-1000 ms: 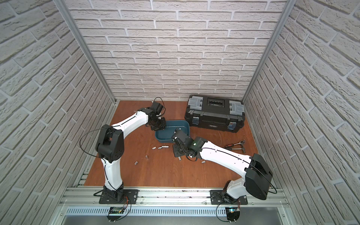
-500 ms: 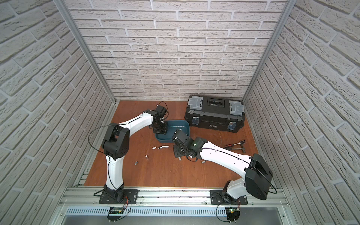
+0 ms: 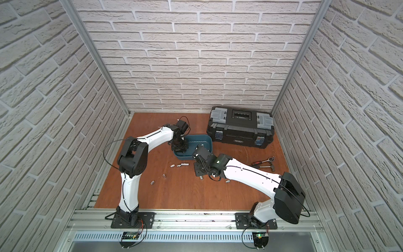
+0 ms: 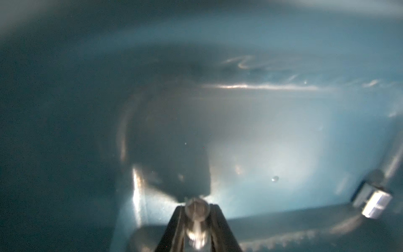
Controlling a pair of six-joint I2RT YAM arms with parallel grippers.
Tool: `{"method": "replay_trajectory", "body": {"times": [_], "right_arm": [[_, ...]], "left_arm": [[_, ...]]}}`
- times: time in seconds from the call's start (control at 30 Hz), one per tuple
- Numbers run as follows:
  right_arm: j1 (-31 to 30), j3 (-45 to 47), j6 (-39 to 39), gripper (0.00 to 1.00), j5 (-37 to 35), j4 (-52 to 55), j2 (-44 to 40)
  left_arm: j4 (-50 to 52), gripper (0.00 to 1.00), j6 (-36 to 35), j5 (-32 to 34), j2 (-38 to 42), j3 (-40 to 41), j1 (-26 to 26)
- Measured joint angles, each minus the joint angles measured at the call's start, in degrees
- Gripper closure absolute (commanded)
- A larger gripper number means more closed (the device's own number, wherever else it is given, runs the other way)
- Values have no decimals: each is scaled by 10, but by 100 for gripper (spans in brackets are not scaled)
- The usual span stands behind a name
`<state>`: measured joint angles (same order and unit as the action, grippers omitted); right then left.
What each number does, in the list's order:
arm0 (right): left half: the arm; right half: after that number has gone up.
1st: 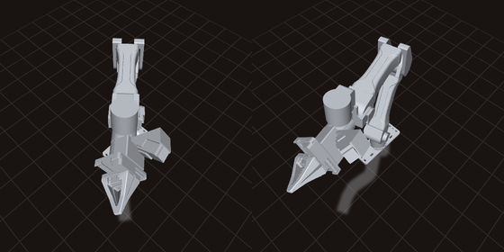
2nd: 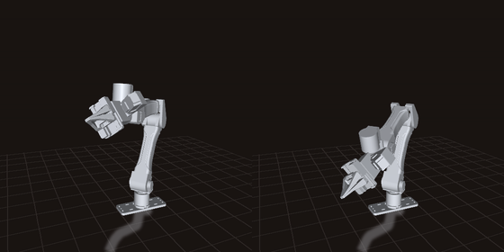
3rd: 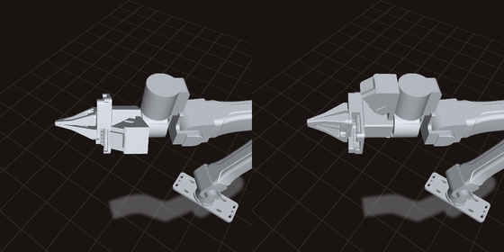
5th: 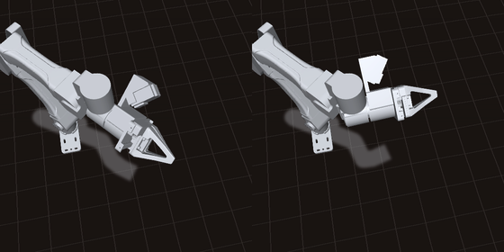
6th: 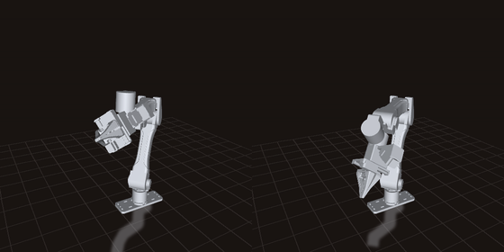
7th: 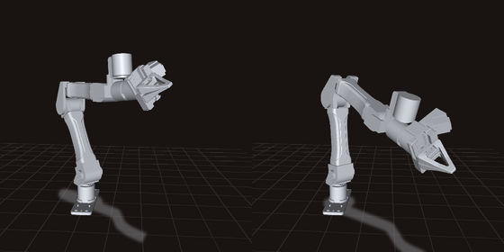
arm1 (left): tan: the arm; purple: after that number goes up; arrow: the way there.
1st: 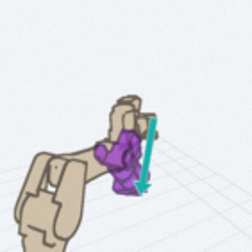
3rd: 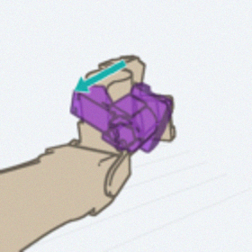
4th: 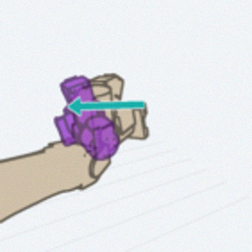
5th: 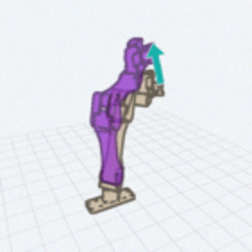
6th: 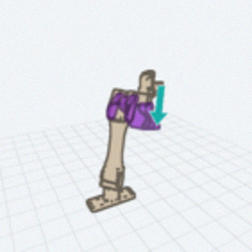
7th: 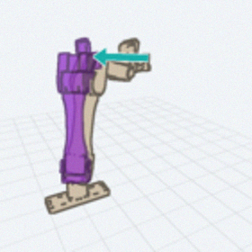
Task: Put the socket on the desktop into the storage box
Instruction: Place the socket head in the storage box, then pick up the socket head from the center of the board.
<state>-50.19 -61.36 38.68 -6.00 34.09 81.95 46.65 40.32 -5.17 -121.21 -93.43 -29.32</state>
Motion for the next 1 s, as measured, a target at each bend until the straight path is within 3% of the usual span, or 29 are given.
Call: {"method": "replay_trajectory", "body": {"times": [0.27, 0.47, 0.7, 1.0], "right_arm": [[1, -4, -2, 49, -5, 19, 0], [6, -25, -4, 48, -14, 46, 0], [34, -28, 1, 48, -19, 73, -11], [64, -16, 10, 47, -21, 105, -42]], "left_arm": [[4, 54, -17, 0, 18, -1, 0], [-1, 50, -26, -3, 100, 10, 0], [-21, 47, -34, -21, 223, 93, 0], [-56, 44, -33, -61, 303, 219, -3]]}}
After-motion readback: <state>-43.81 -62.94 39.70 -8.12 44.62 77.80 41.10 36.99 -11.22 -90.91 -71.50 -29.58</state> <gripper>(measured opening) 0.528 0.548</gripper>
